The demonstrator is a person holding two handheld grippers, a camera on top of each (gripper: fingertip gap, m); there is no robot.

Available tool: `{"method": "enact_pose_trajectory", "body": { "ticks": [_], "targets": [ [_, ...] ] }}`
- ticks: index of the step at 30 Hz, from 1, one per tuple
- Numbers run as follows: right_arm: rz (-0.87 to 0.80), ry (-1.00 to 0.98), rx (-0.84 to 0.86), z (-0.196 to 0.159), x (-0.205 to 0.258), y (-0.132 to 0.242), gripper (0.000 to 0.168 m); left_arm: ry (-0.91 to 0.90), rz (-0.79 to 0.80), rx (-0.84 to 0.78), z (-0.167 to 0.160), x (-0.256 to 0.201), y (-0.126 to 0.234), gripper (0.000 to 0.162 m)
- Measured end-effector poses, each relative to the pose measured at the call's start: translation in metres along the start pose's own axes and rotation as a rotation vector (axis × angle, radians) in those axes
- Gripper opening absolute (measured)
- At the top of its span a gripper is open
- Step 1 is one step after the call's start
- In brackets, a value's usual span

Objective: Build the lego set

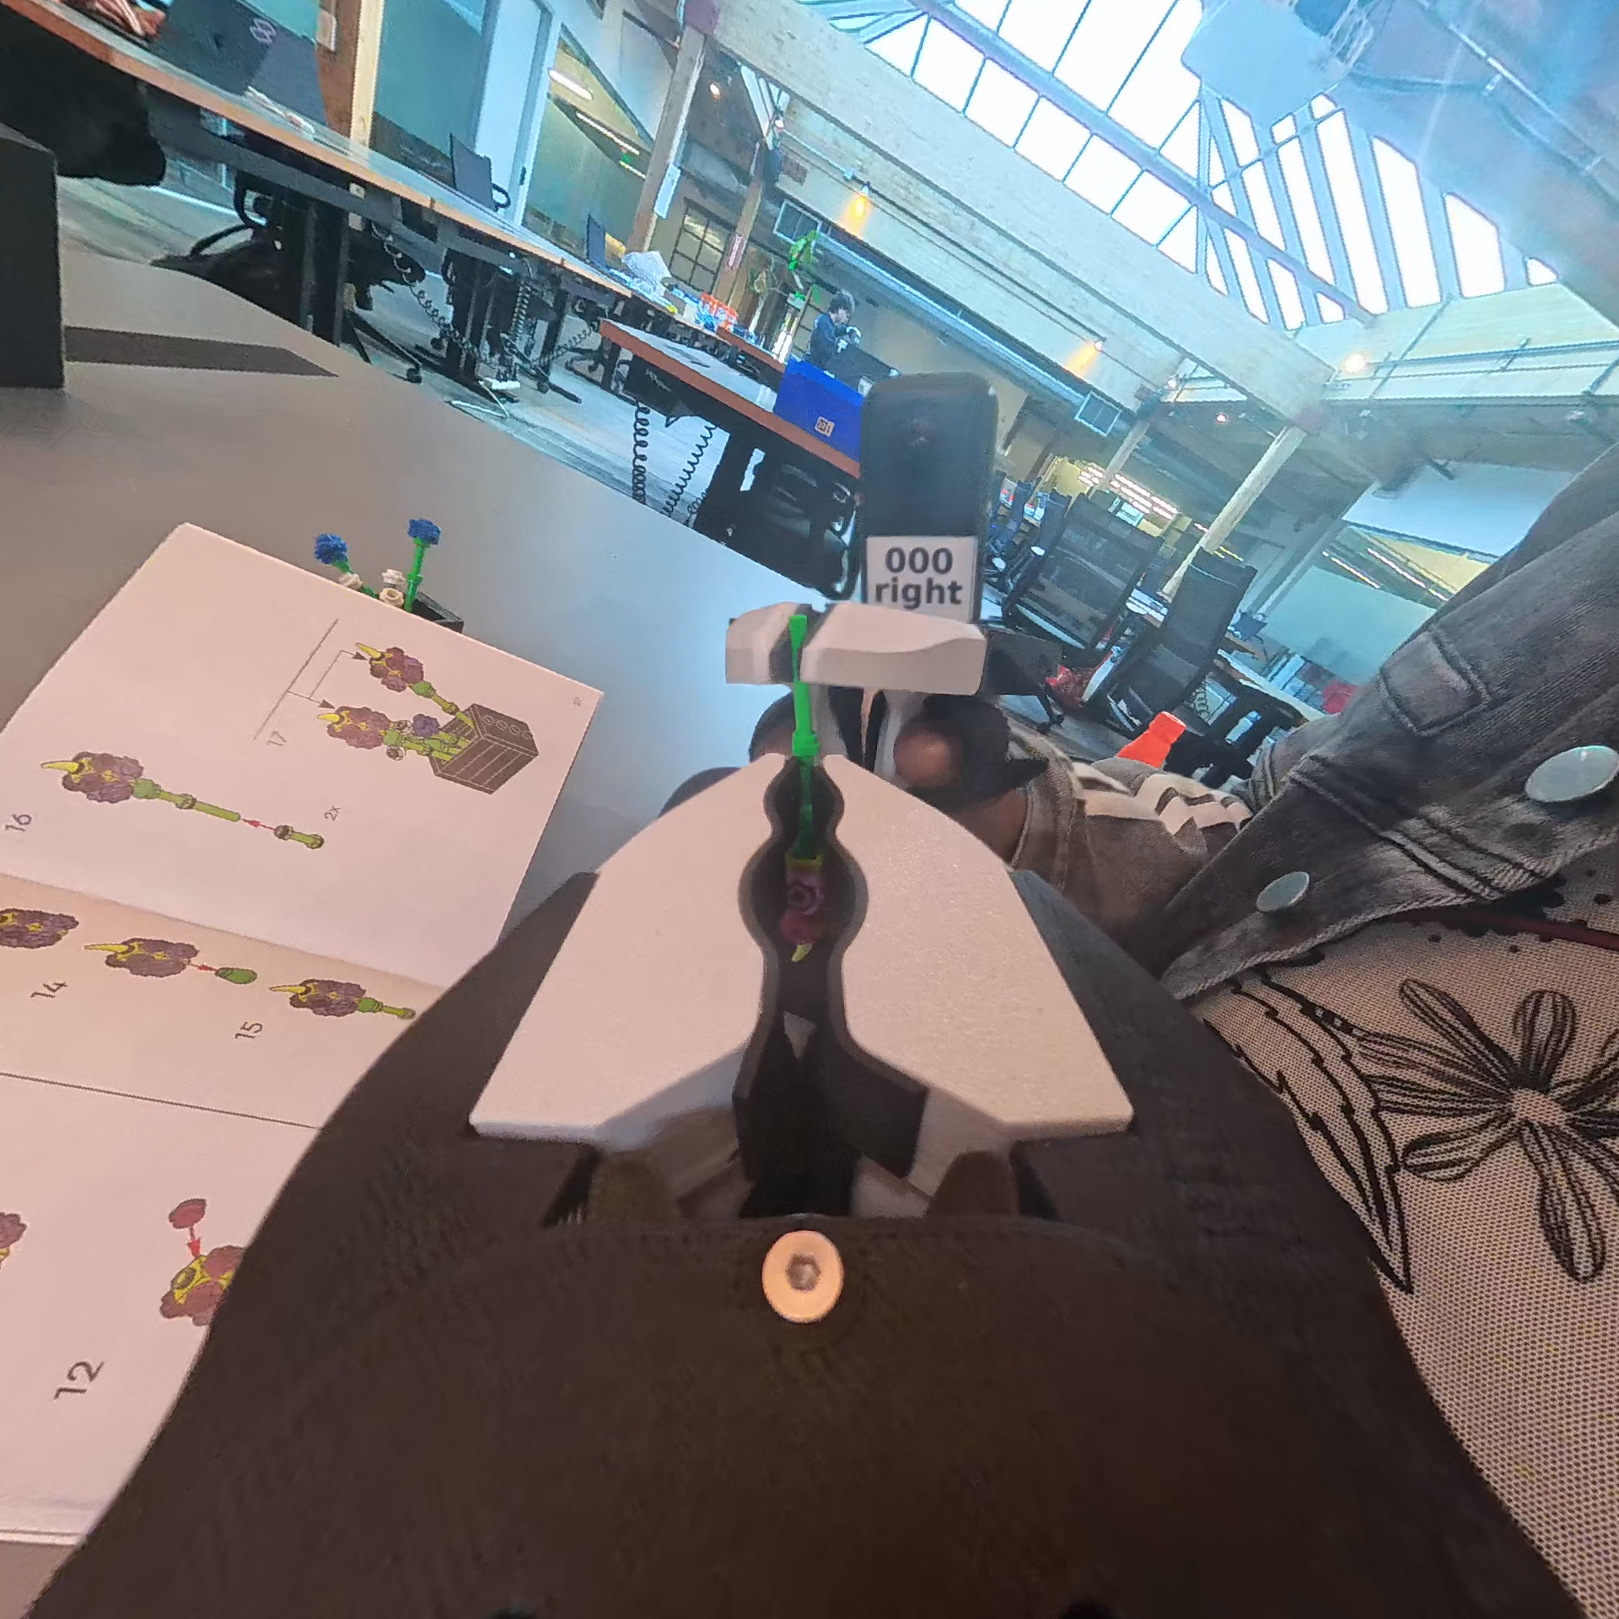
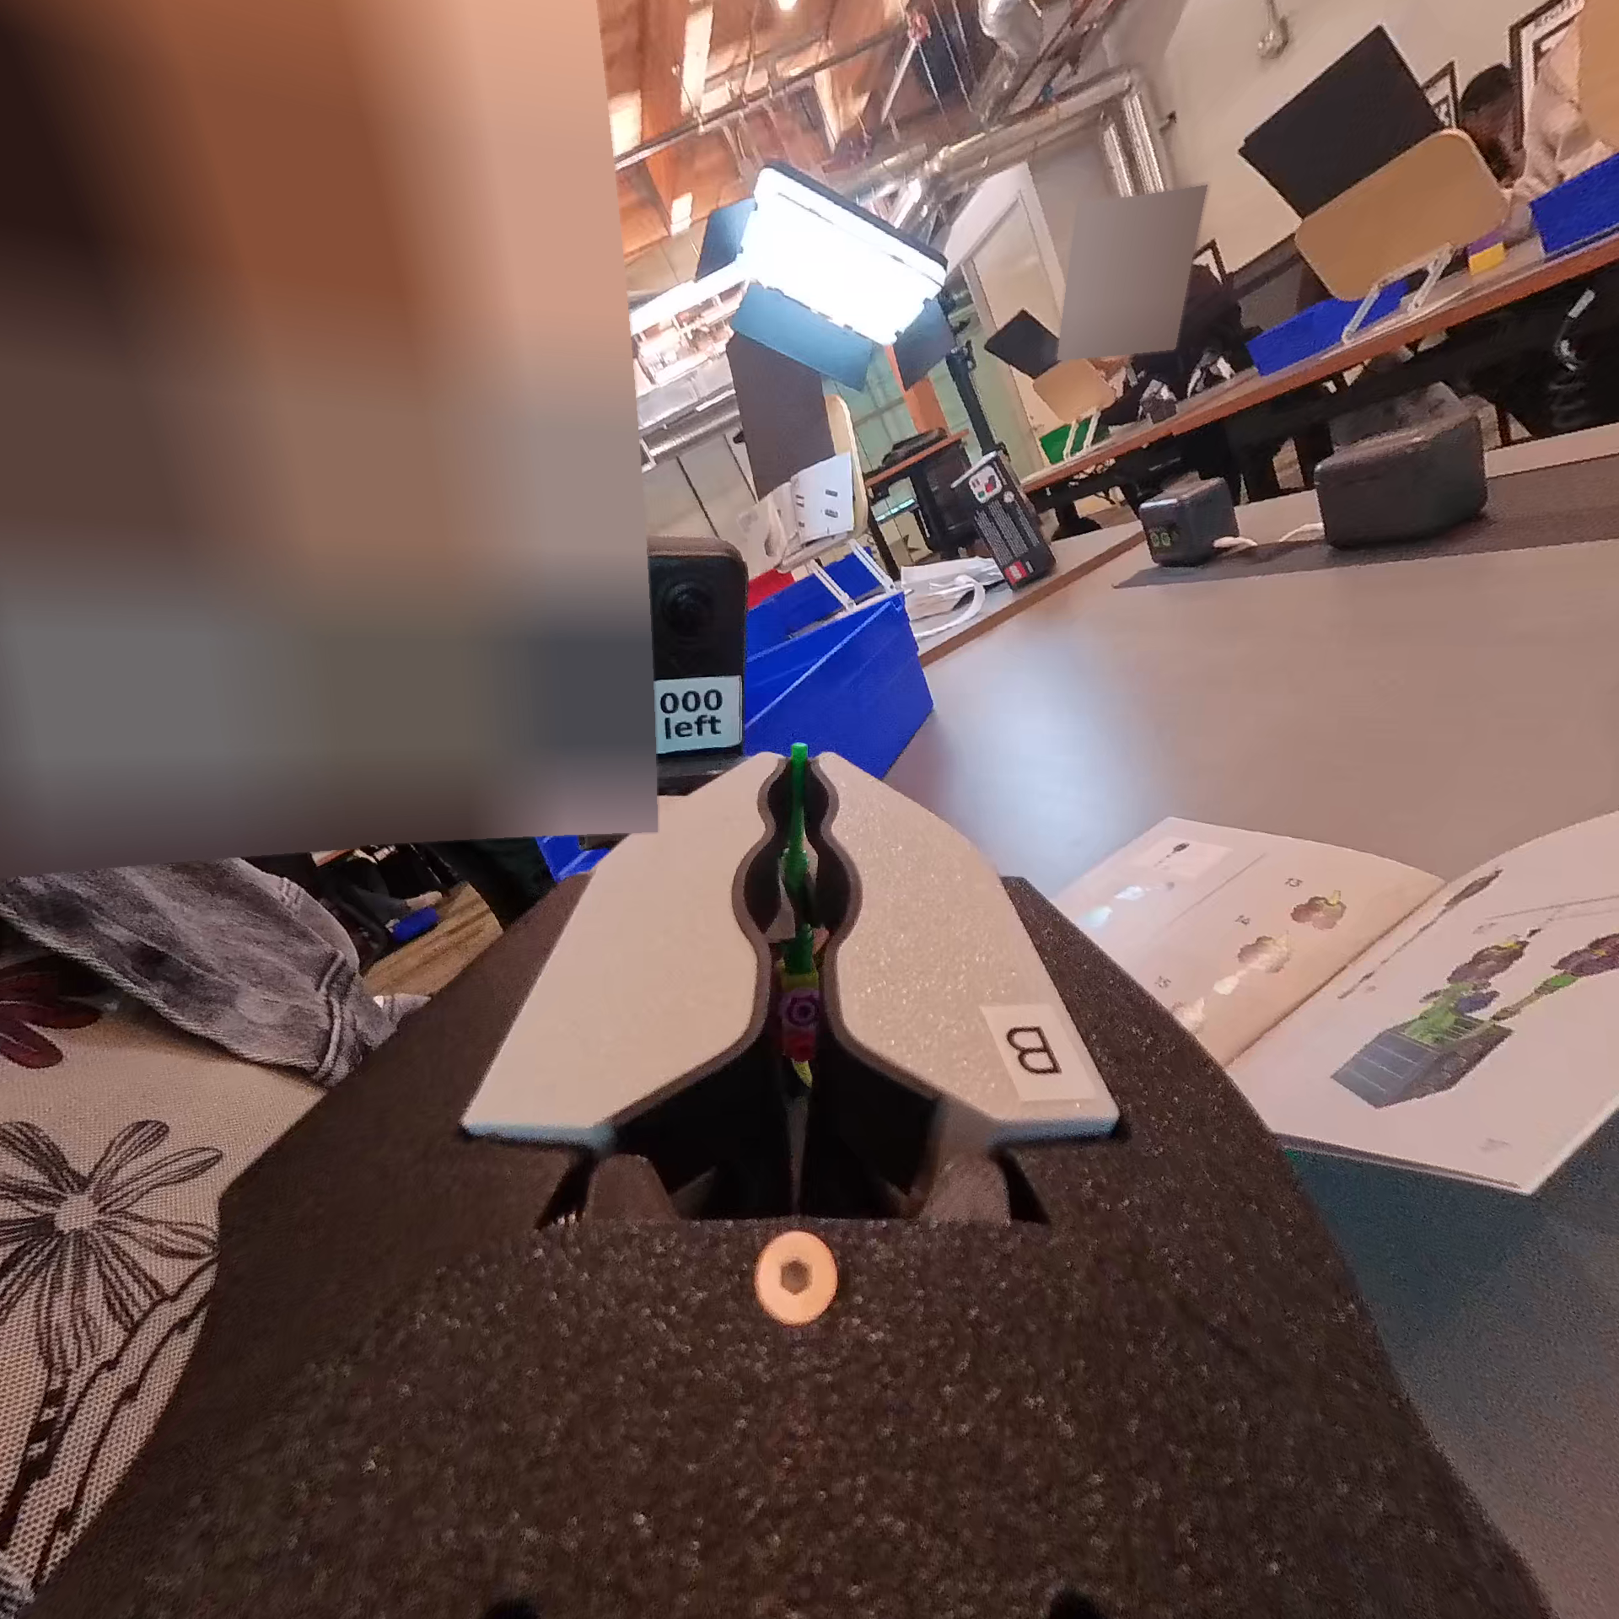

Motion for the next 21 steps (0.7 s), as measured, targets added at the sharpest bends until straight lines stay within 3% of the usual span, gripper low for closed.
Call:
{"method": "enact_pose_trajectory", "body": {
  "ticks": [1,16,21],
  "targets": [
    [-0.008,0.006,0.004,0.000,0.001,0.000,0.003,0.001,-0.002,0.000,0.000,0.000,0.000,0.000],
    [-0.029,0.006,-0.020,-0.002,0.005,0.001,0.002,0.005,-0.023,-0.012,0.000,0.000,0.000,0.000],
    [0.039,-0.070,-0.020,0.007,-0.007,0.006,0.047,0.005,-0.047,-0.030,0.001,-0.001,0.003,0.001]
  ]
}}
Point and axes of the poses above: each gripper's, where its closed fingertips meet, y back along the fingers, z out of its top, x = y × z across the jaws, the point moved 9 cm from there along y, back along the fingers, and after that the axes turned 4 degrees about -y, right-handed, at the moved point
